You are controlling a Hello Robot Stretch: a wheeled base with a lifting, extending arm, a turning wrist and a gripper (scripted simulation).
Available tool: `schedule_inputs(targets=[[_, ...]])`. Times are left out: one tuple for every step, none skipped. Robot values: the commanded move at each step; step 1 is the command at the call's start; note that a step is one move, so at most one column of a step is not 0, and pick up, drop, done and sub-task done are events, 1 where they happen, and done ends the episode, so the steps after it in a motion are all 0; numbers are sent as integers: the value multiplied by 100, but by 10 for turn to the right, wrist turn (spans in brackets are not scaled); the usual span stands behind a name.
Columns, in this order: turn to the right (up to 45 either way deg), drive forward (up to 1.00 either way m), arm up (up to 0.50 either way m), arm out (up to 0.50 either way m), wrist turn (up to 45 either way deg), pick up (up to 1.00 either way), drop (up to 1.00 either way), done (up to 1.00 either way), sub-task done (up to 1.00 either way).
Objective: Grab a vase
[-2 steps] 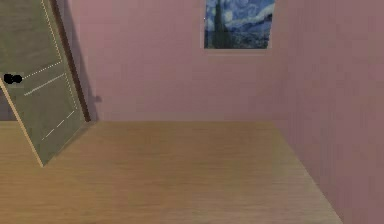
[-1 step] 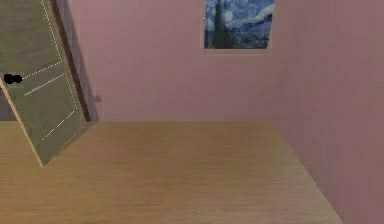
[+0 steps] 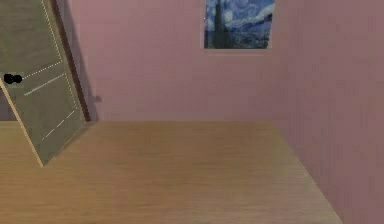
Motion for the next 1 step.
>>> schedule_inputs(targets=[[0, 0, 0, 0, 0, 100, 0, 0, 0]])
